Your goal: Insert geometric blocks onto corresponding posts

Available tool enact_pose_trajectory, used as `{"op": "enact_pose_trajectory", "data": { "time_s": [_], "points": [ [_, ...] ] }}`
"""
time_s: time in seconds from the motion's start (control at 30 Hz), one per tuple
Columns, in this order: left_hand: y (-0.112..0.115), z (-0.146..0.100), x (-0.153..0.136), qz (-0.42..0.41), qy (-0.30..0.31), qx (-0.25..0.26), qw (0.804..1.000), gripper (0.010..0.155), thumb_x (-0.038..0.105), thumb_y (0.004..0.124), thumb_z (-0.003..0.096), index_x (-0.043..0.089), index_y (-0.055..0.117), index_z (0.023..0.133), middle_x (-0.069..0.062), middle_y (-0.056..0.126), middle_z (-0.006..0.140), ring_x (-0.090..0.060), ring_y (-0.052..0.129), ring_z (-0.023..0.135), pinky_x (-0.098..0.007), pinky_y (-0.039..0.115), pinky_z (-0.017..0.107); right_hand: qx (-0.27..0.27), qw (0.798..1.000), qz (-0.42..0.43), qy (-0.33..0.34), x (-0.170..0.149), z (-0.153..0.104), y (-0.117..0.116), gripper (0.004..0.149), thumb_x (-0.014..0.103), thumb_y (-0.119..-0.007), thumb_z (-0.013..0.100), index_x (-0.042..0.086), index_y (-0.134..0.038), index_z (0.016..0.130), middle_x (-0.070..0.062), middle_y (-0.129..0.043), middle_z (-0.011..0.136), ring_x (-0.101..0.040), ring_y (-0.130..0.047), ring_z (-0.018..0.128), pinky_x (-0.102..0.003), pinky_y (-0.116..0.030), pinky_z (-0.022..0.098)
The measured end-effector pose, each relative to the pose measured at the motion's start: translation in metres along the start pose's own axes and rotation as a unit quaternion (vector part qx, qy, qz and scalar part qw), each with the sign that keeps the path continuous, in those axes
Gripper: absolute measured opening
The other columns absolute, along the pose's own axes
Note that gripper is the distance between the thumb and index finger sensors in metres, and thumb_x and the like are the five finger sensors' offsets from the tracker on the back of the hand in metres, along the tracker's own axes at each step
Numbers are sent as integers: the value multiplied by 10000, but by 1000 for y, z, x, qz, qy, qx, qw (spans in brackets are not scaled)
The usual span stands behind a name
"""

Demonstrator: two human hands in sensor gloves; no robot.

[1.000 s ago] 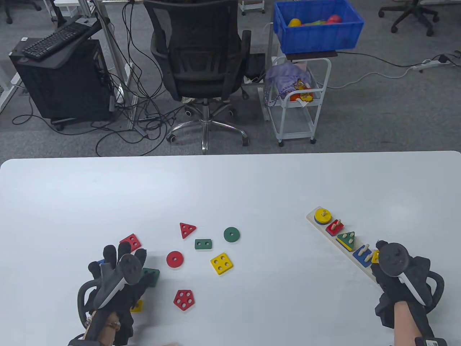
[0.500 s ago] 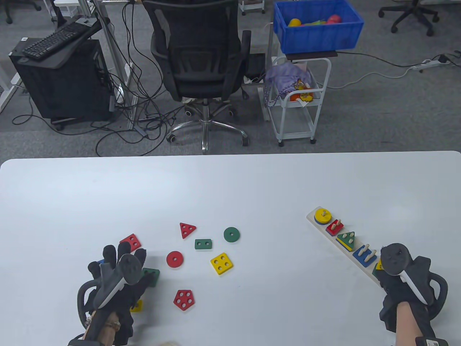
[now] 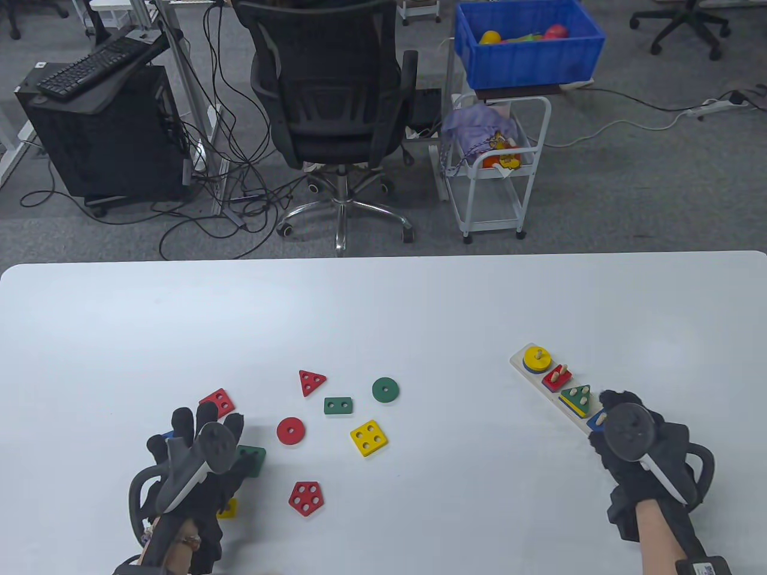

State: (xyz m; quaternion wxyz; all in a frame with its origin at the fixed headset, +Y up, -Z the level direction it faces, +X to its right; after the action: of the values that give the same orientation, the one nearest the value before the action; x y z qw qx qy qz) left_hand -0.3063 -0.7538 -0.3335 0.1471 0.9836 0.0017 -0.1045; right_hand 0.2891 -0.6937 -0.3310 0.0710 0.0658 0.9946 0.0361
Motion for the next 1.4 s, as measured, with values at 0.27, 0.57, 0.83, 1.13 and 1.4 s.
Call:
{"op": "enact_pose_trajectory", "data": {
  "time_s": [0.27, 0.57, 0.83, 1.13, 1.4],
  "points": [
    [0, 0, 0, -4, 1, 1, 1000, 760, 744, 535, 353, 590, 265, 1046, 214, 6, 1166, -196, -18, 1115, -593, 107, 804, 66, 979, -31, 190, 137, 21, -31, 626, 428, -813, 457, 178, -647, 1007, -157, -723, 1025, -428, -826, 853, -669, -659, 601],
    [0, 1, -2, -9, -2, 0, 1000, 759, 743, 537, 354, 592, 265, 1046, 216, 3, 1166, -195, -22, 1115, -593, 102, 804, 106, 955, -60, 270, 252, 53, -78, 620, 428, -808, 459, 178, -644, 1002, -152, -733, 1013, -413, -843, 839, -664, -666, 597],
    [0, 1, -2, -7, -2, 0, 1000, 759, 743, 537, 353, 592, 266, 1046, 216, 3, 1166, -194, -22, 1116, -593, 102, 804, 122, 953, -83, 265, 294, 77, -109, 597, 377, -822, 460, 202, -628, 997, -120, -708, 1029, -423, -753, 913, -689, -607, 630],
    [0, 1, -1, -3, -2, -2, 1000, 757, 743, 537, 353, 593, 268, 1045, 217, 6, 1166, -193, -21, 1116, -592, 102, 804, 60, 954, -101, 276, 310, 77, -111, 562, 419, -896, 386, 200, -766, 888, -100, -880, 877, -354, -949, 725, -630, -712, 579],
    [-3, 1, -6, -13, -9, 2, 1000, 758, 742, 539, 354, 592, 267, 1045, 218, 4, 1166, -192, -24, 1116, -592, 98, 804, 30, 961, -46, 270, 279, 79, -86, 597, 419, -892, 390, 191, -732, 918, -109, -849, 908, -360, -922, 751, -634, -705, 581]
  ]
}}
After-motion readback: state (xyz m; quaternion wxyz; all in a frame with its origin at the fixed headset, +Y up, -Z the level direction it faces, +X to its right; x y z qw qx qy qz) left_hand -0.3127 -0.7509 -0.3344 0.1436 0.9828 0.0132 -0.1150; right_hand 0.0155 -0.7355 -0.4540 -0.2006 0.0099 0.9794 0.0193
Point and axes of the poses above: the tracker on the back of each hand, its own x axis roughly to the thumb side, its own z axis roughly from the wrist to the fingertips, y = z × x, the point moved 4 cm from there along z, roughly from the wrist to the fingertips
